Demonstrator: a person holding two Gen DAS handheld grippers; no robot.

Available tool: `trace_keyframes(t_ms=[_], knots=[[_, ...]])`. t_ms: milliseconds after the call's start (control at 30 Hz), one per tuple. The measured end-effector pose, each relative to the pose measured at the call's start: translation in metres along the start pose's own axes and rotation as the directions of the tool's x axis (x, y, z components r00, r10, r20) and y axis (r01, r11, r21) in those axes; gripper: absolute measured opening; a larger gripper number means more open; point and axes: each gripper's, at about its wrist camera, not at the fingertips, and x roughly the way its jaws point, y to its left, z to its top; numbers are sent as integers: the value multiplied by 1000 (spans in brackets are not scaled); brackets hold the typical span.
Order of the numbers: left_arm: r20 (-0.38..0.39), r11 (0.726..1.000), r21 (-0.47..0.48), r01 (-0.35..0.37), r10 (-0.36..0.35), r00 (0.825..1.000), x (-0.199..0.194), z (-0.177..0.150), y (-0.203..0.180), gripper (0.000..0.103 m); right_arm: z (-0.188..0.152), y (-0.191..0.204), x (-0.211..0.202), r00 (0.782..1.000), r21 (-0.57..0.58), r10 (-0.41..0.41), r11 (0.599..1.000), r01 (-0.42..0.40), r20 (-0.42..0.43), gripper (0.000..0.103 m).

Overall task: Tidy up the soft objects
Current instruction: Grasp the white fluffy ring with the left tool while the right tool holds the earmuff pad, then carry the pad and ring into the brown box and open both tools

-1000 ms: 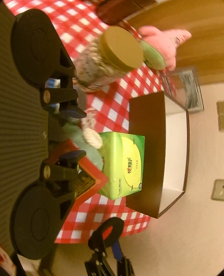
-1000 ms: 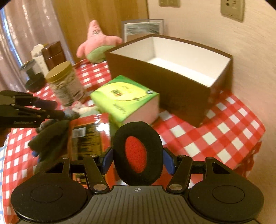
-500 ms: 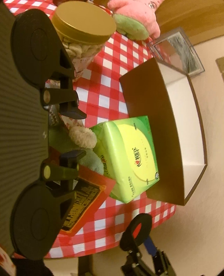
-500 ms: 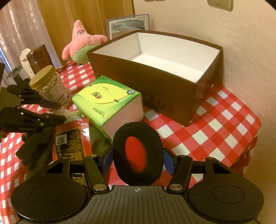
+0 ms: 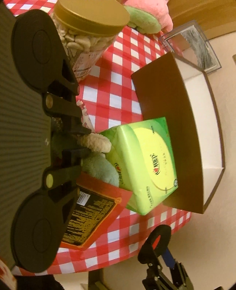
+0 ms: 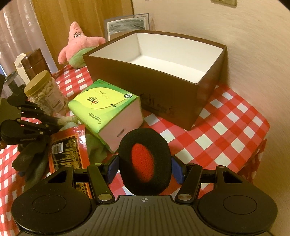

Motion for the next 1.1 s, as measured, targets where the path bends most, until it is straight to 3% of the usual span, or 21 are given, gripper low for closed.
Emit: trace_keyframes(t_ms=[300, 600, 800, 1100], knots=[[61, 996, -79, -40, 45, 997, -35, -2, 0, 13, 1, -3, -10, 1000, 0, 6, 1000, -6, 23, 61], [137, 983, -183, 27, -2, 991, -68, 14, -42, 13, -2, -15, -21, 999, 14, -3, 1000, 3, 34, 61], [178, 970, -224, 91, -51, 983, -66, 38, -80, 13, -3, -32, -32, 999, 26, -22, 999, 21, 46, 61], [210, 950, -288, 124, -63, 976, -46, 85, -109, 13, 8, -66, -46, 995, 30, -64, 998, 62, 83, 61]])
